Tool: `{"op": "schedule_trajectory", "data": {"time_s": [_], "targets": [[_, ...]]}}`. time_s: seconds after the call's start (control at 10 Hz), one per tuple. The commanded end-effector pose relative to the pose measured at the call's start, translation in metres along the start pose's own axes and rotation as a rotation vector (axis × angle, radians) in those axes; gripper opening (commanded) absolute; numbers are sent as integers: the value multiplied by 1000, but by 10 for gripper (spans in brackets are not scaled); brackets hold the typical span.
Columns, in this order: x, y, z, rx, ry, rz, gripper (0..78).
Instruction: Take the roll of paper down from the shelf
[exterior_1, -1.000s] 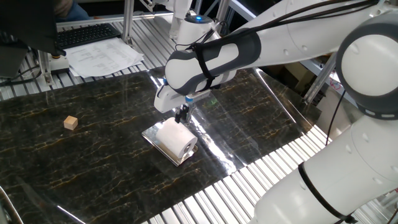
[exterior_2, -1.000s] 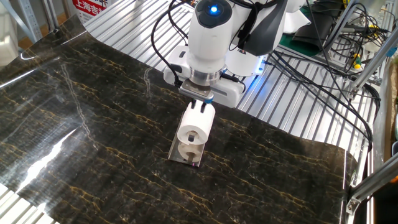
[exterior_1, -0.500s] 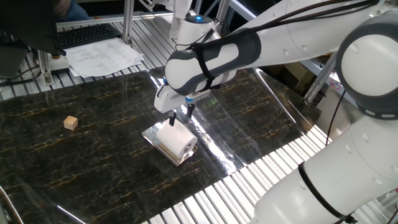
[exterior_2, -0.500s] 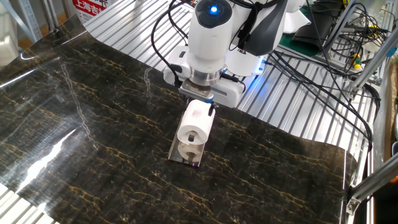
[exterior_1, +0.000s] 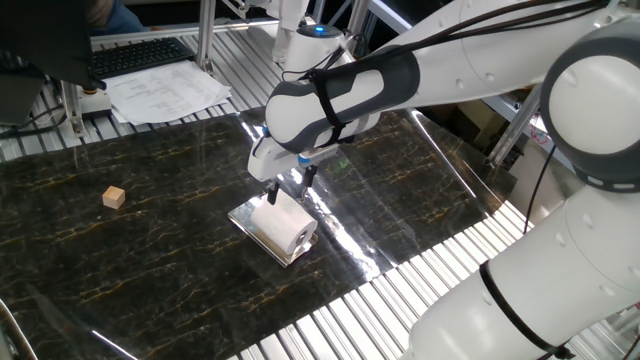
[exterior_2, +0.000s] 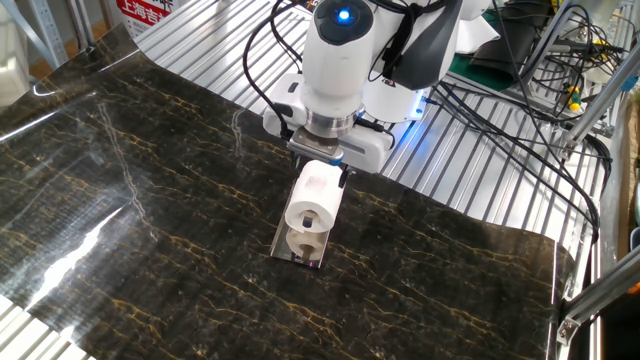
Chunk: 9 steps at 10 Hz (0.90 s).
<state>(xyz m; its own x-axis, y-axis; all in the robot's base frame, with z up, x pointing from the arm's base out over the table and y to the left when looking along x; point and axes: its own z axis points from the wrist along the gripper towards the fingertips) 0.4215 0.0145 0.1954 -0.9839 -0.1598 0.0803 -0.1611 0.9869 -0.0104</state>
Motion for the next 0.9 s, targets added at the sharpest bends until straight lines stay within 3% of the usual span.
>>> {"op": "schedule_trajectory", "data": {"time_s": [0.1, 0.9], "targets": [[-6, 4, 22, -2, 0, -61, 774], [-4, 6, 33, -1, -4, -62, 774]]}}
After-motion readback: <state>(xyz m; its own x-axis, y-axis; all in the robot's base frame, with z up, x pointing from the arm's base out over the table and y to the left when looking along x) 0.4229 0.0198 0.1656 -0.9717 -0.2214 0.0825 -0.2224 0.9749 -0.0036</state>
